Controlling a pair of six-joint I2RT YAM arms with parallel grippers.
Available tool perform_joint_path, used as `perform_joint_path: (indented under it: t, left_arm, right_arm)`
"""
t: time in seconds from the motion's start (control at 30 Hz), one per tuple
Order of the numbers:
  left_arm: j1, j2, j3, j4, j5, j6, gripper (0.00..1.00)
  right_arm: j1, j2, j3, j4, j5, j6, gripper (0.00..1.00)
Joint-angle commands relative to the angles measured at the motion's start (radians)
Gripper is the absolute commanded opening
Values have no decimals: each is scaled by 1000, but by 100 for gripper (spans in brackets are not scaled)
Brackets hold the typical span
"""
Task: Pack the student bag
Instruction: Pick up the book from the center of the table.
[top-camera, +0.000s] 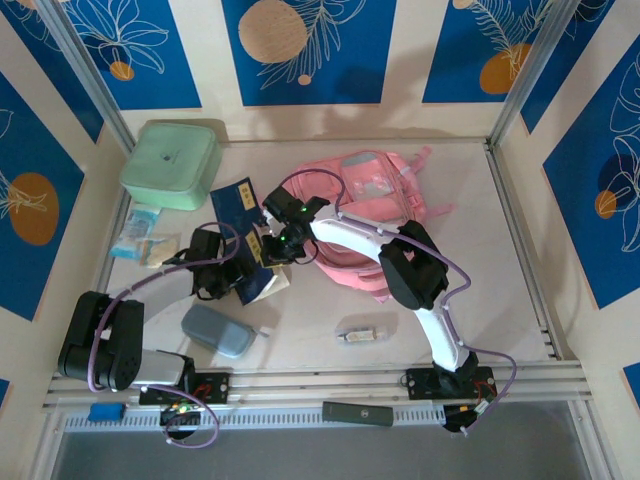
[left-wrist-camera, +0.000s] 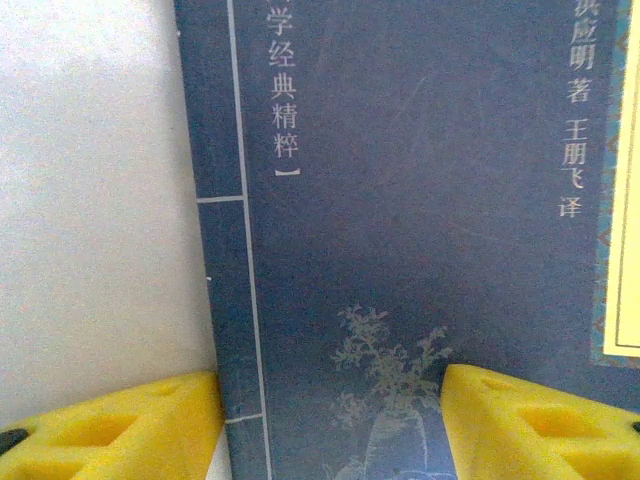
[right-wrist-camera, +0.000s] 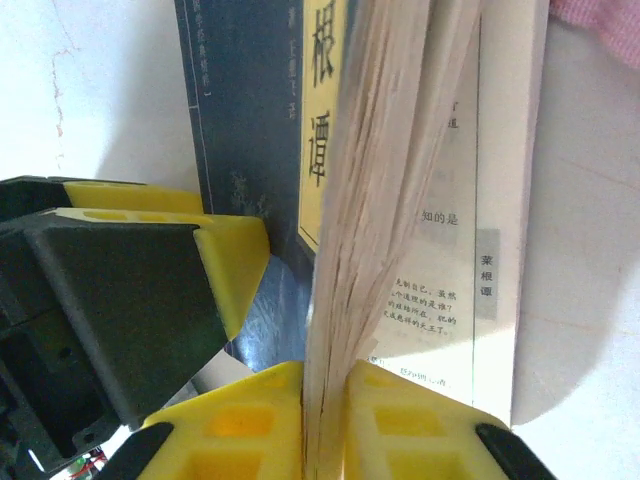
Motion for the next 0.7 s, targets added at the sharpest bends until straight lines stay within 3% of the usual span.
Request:
perform_joint_path:
  t: [0.0, 0.1, 0.43, 0.53, 0.67]
  left_arm:
    - [-10, -12, -2, -4, -5, 16, 62]
    - [-9, -70, 11, -29, -23, 11, 63]
    - [12, -334, 217, -253, -91, 73, 73]
    - [17, -379, 256, -246, -47, 59, 74]
    - [18, -390, 289, -186, 76, 2, 75]
  right_arm:
    - [10, -46, 2, -3, -51, 8, 8]
    - [9, -103, 8, 1, -79, 18, 0]
    - [-47, -380, -120, 86, -87, 88, 0]
    - [-85, -468, -170, 102, -89, 90, 0]
    - [-168, -572, -248, 140, -190, 109, 0]
